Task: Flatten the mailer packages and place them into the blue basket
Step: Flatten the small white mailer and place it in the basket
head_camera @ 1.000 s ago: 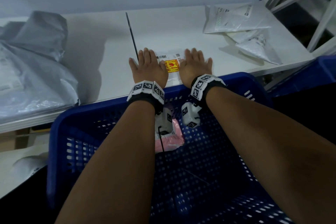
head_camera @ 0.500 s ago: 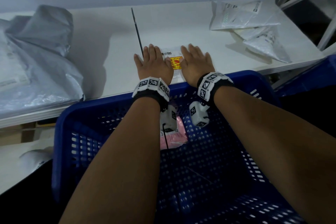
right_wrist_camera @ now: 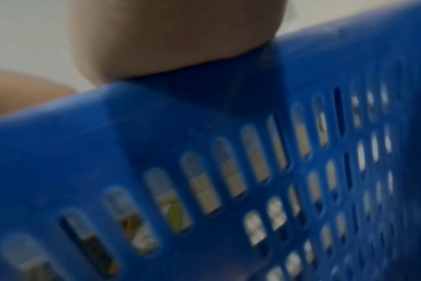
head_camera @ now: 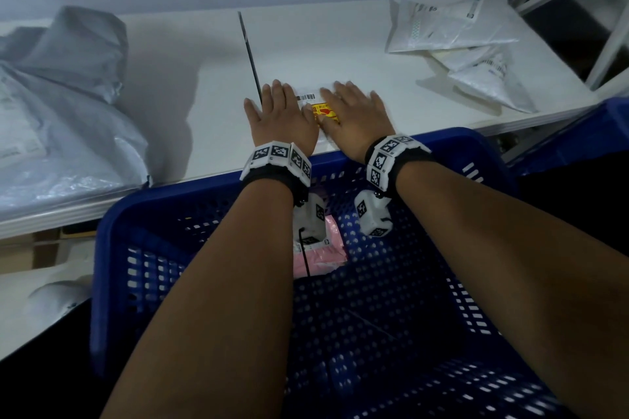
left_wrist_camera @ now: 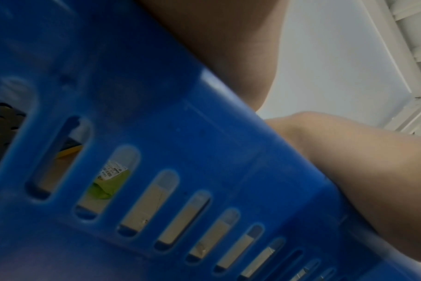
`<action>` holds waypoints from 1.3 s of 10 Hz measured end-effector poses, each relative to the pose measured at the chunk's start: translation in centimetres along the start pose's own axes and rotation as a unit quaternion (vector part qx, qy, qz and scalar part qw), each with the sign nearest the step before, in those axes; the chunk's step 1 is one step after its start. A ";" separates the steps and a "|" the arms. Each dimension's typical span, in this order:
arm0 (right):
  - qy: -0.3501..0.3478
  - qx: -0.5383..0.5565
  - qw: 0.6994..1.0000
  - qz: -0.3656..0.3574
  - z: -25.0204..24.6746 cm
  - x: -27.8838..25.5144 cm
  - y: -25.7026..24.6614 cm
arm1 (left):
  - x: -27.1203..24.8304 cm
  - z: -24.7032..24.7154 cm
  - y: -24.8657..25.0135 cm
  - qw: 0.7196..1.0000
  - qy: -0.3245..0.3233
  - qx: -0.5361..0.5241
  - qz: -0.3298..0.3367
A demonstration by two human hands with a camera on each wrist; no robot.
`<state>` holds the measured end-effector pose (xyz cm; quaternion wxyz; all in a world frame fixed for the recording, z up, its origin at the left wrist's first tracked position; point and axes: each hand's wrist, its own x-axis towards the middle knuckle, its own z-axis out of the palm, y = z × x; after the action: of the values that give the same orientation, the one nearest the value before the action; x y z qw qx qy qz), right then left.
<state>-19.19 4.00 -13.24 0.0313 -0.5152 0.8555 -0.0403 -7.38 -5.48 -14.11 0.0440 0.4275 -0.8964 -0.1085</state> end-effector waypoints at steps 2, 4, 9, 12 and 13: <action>0.101 0.030 0.987 0.120 0.6 0.1 0.6 | 0.0 0.1 0.0 1.000 0.007 -0.004 -0.003; 0.068 0.039 0.992 0.101 0.4 0.1 0.3 | 0.0 0.0 0.1 1.000 0.006 -0.005 -0.003; 0.033 0.026 0.998 0.036 -0.1 -0.3 -0.2 | 0.2 0.1 -0.1 1.000 0.015 -0.010 0.001; 0.025 0.021 0.999 0.032 -0.2 -0.4 -0.1 | 0.1 0.1 -0.1 1.000 0.017 -0.005 0.004; 0.024 0.010 0.999 0.024 -0.1 -0.4 0.0 | 0.2 0.1 -0.1 1.000 0.015 -0.008 0.001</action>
<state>-18.96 4.36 -13.13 0.0168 -0.4932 0.8676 -0.0609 -7.47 -5.62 -14.25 0.0605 0.4276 -0.8953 -0.1092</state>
